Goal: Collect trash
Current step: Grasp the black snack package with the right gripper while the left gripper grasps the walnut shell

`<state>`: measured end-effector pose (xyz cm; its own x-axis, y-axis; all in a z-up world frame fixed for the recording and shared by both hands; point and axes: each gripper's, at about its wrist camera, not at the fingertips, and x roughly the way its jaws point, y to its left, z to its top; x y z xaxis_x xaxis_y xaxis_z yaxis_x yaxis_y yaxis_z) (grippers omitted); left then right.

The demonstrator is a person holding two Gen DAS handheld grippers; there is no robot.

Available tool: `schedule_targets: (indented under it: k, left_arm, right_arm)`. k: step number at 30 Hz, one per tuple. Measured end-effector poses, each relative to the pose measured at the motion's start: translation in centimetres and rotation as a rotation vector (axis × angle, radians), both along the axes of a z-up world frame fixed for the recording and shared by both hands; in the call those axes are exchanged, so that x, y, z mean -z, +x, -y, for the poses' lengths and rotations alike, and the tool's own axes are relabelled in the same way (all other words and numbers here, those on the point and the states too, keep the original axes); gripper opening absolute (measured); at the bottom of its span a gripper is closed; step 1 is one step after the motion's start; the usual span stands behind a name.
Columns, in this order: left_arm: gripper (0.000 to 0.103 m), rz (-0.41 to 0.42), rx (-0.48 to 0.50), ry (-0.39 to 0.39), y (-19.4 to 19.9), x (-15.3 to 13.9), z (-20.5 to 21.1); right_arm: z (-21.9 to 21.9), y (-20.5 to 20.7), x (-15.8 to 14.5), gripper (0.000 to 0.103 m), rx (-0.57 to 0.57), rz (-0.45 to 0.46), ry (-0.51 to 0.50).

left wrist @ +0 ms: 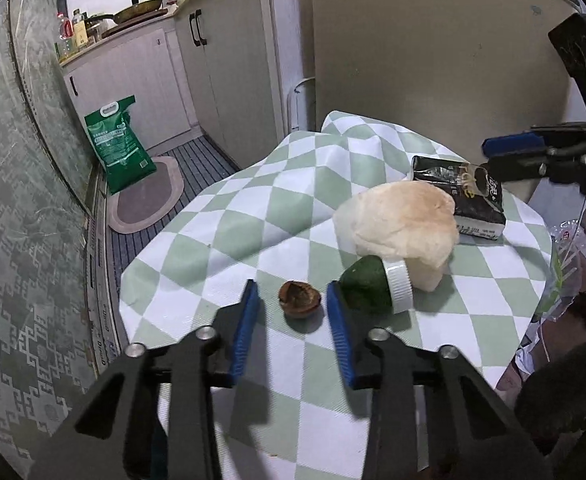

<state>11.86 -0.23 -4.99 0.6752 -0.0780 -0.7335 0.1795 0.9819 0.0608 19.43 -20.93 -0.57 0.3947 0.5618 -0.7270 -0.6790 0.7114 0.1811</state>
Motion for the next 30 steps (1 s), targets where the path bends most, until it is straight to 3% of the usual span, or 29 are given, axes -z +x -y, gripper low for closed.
schedule_targets:
  k: [1, 3, 6, 10, 24, 27, 30]
  left_arm:
    - [0.023, -0.001, 0.000, 0.001, 0.0, 0.0, 0.1]
    - [0.023, -0.002, -0.005, 0.006, 0.1, 0.0, 0.2]
    - [0.022, -0.001, -0.010, -0.008, 0.0, 0.1, 0.0]
    - [0.022, 0.007, -0.023, -0.033, -0.2, -0.3, -0.4]
    - [0.022, 0.078, -0.085, -0.235, -1.3, -3.8, -3.5]
    - [0.022, 0.104, -0.106, -0.267, -1.8, -4.8, -4.3]
    - [0.022, 0.123, -0.129, -0.300, -2.3, -5.5, -5.2]
  right_arm:
    - [-0.3, -0.2, 0.1, 0.049, -0.018, 0.002, -0.006]
    - [-1.2, -0.8, 0.3, 0.050, -0.072, 0.010, -0.032]
    - [-2.5, -2.2, 0.5, 0.060, -0.127, 0.080, -0.106]
    - [-3.6, -2.9, 1.2, 0.061, -0.146, 0.161, -0.183]
    - [-4.4, -2.4, 3.3, 0.061, -0.121, 0.233, -0.199]
    - [-4.4, -2.1, 3.4, 0.051, -0.099, 0.223, -0.187]
    - [-4.6, -2.0, 3.2, 0.048, -0.090, 0.224, -0.194]
